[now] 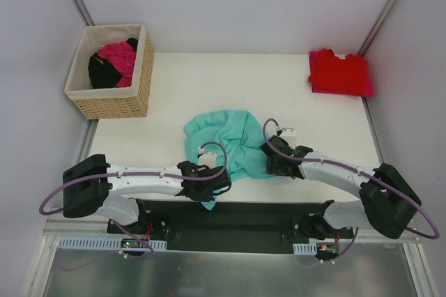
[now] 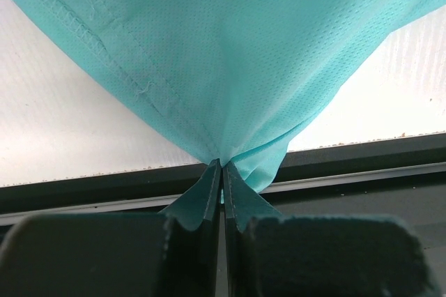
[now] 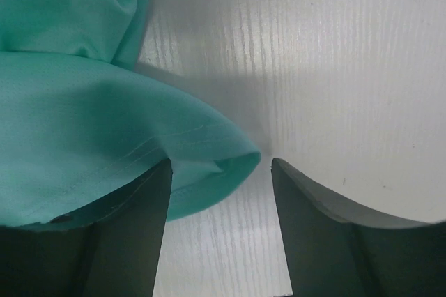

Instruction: Fold and stack the t-shirts

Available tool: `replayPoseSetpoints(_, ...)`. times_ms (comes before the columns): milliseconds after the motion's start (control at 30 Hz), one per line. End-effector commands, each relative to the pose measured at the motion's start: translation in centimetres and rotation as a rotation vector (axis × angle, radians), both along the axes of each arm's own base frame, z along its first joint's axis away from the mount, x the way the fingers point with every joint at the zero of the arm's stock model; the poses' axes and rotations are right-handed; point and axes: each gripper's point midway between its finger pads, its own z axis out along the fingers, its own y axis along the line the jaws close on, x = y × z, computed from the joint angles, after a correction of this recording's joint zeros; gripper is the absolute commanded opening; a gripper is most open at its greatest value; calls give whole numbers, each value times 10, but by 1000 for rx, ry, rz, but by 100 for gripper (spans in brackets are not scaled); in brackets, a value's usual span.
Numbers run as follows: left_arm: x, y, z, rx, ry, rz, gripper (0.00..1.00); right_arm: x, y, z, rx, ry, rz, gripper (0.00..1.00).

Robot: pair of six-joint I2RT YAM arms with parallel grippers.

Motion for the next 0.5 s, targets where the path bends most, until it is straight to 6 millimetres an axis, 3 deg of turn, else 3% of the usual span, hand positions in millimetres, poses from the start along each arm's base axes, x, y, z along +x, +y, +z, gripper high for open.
replayPoseSetpoints(0,5,6,5,-17,-32,33,0,1,4,-6,21,23,-7,57)
replayPoseSetpoints(33,5,8,4,-12,-32,35,0,0,4,-7,20,27,-7,46)
replayPoseSetpoints(67,5,9,4,-12,-31,38,0,1,4,-7,20,27,-7,43)
replayPoseSetpoints(100,6,9,4,-17,-34,41,0,1,5,-7,20,27,-8,34)
replayPoseSetpoints(133,6,10,3,-14,-33,43,0,0,4,-9,16,34,-9,17)
replayPoseSetpoints(200,7,12,5,-20,-38,48,0,1,1,-10,10,39,-27,1)
replayPoseSetpoints(333,9,15,9,-35,-51,59,0,4,1,-2,4,22,-30,1)
replayPoseSetpoints(400,15,13,23,-69,-83,46,0,9,-4,19,-8,-30,-28,1)
replayPoseSetpoints(467,29,18,50,-69,-142,61,0,25,1,64,25,-141,-4,1)
